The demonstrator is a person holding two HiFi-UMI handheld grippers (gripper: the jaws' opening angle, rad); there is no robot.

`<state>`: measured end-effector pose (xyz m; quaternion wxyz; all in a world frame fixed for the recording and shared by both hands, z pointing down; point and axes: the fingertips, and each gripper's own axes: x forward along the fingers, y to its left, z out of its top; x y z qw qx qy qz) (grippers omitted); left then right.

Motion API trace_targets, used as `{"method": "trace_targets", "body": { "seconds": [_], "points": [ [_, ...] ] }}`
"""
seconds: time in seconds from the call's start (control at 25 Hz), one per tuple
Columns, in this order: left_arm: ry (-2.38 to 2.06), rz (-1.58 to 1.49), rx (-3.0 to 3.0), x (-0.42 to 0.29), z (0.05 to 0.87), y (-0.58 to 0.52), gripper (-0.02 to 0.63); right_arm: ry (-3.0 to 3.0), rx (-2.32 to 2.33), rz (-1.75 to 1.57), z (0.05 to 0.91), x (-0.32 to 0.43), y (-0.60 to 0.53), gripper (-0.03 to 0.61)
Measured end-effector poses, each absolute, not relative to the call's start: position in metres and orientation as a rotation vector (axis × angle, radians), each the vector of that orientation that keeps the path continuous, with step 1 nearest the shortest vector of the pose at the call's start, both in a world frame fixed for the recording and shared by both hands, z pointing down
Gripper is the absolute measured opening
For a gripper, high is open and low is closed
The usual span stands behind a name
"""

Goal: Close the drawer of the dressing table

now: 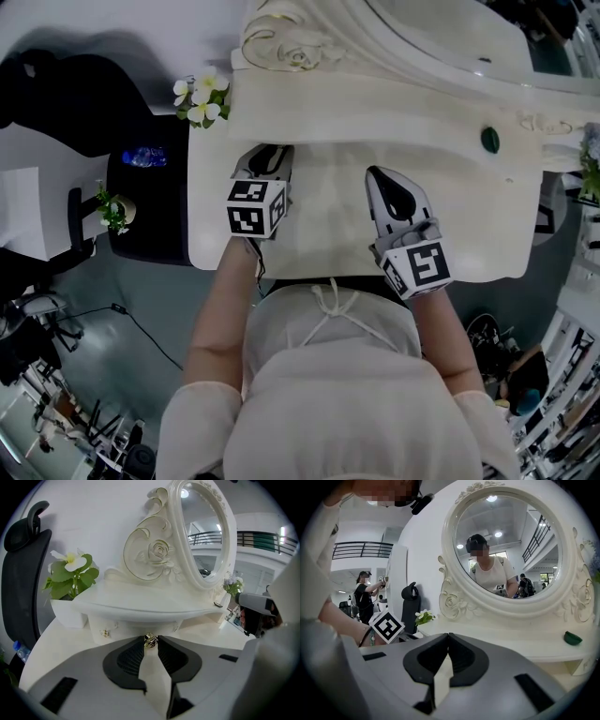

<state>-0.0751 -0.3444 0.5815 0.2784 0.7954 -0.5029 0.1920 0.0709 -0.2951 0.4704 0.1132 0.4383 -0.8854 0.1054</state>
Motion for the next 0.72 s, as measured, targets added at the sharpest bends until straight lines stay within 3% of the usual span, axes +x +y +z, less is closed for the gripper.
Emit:
{"method": "trace_targets", "body": {
  "seconds": [0.24,0.36,0.48,0.72],
  "points": [
    [-1.335,0.538,2.14,-0.072,0.582,-0.342,0.117,-2.607,1.266,0.286,0.466,0.065,-0.29,0.006],
    [-1.319,0.571,2.161,-0.068,0.581,-0.336,0.256,-2.609,1.257,0.276,0.463,0.062,-0.286,0.006],
    [-1.373,0.553,2.171,-0.073,0.57,-0.332,0.293,-2.611,1.251,0.265,0.462,0.061,-0.282,0.006],
    [-1.442,0.478,2.216,-0.087,0.528,-0.313,0.299,-2.605,1.27,0.252,0.455,0.063,-0.271,0.006]
  ]
}}
